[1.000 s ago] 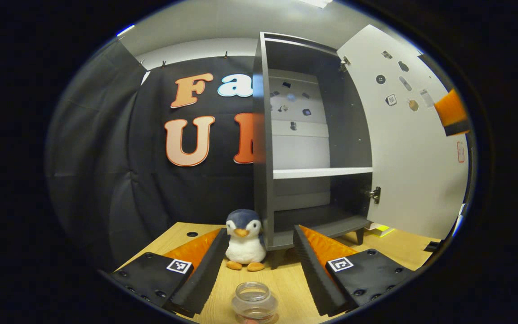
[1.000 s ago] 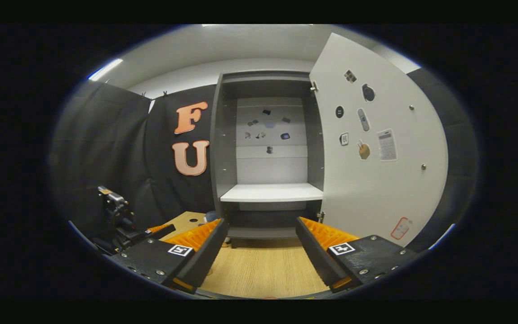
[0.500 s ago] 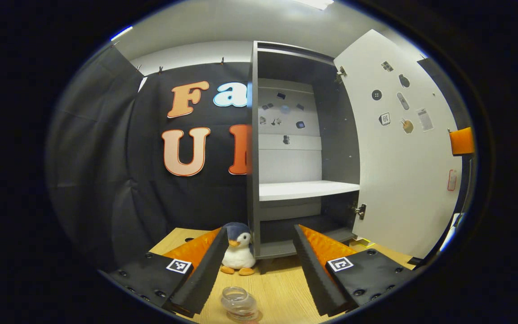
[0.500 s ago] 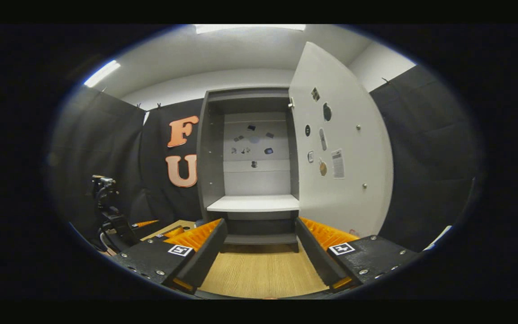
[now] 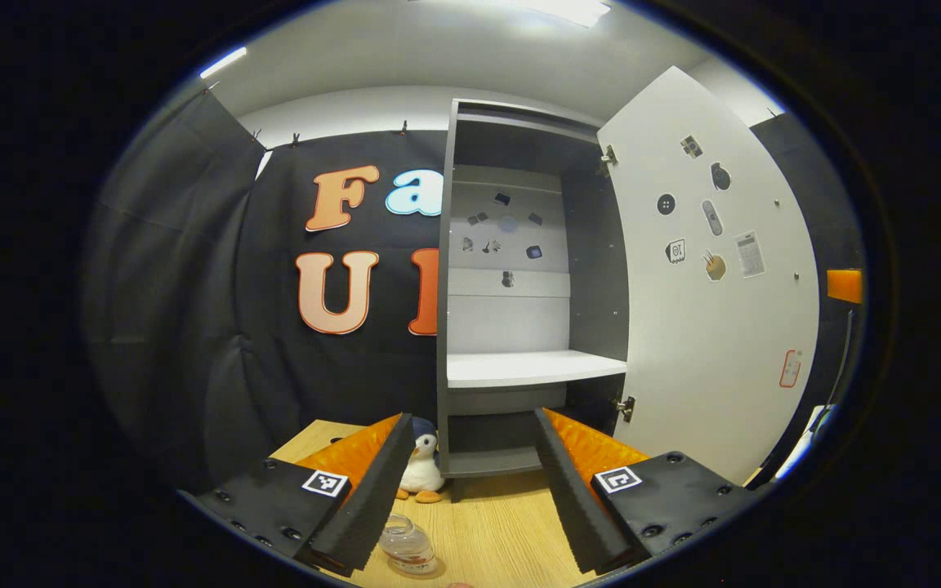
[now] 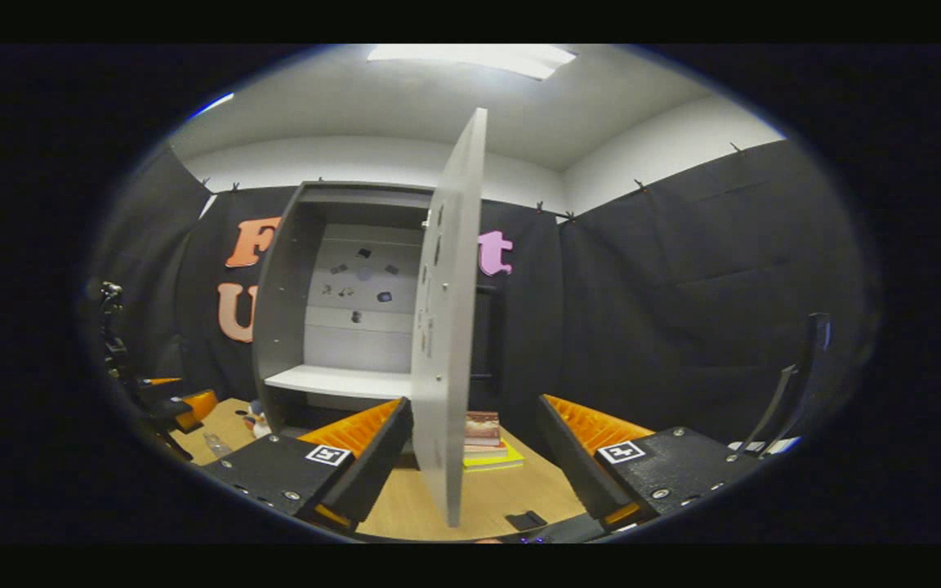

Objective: Open the cabinet door with the right hand, grasp the bottle in the cabinet with the left hand and place it on the coaster, then close the cabinet door with the right hand.

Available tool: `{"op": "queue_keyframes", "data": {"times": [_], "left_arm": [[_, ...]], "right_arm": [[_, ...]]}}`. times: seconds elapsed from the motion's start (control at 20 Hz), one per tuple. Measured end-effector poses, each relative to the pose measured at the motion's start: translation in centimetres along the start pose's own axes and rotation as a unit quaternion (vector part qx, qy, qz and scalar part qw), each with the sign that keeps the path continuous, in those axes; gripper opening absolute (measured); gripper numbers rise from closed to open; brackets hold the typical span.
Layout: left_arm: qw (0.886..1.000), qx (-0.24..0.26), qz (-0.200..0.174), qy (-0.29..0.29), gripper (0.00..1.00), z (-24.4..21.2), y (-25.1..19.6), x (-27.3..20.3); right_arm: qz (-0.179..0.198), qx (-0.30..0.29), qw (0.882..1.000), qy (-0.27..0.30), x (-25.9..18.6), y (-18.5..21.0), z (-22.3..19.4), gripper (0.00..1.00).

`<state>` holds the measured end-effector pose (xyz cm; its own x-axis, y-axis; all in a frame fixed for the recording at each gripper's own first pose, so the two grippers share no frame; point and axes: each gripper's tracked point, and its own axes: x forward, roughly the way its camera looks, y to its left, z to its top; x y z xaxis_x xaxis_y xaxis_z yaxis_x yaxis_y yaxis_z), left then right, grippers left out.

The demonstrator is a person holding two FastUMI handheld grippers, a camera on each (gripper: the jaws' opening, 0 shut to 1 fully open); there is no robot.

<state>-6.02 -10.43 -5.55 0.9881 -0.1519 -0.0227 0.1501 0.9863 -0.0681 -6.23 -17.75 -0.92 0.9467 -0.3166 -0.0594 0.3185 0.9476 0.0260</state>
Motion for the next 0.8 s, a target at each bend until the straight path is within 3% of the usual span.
{"op": "queue_keyframes", "data": {"times": [0.15, 0.3, 0.75, 0.8], "left_arm": [[1.000, 0.004, 0.020, 0.002, 0.94, 0.0, 0.7, -0.9], [0.999, -0.003, 0.040, 0.008, 0.94, -0.1, 1.8, -1.9], [0.996, 0.011, 0.087, 0.019, 0.94, -0.4, 5.2, -2.9], [0.996, 0.009, 0.086, 0.018, 0.94, -0.4, 5.2, -2.6]], "right_arm": [[-0.021, 0.002, 1.000, 0.001, 1.8, -2.4, -0.2, 0.94], [-0.015, 0.000, 1.000, 0.013, 3.0, -2.9, -1.2, 0.94], [0.043, 0.005, 0.999, 0.015, 2.7, 0.2, -1.2, 0.90], [0.052, 0.010, 0.998, 0.017, 2.7, 1.1, -1.1, 0.84]]}}
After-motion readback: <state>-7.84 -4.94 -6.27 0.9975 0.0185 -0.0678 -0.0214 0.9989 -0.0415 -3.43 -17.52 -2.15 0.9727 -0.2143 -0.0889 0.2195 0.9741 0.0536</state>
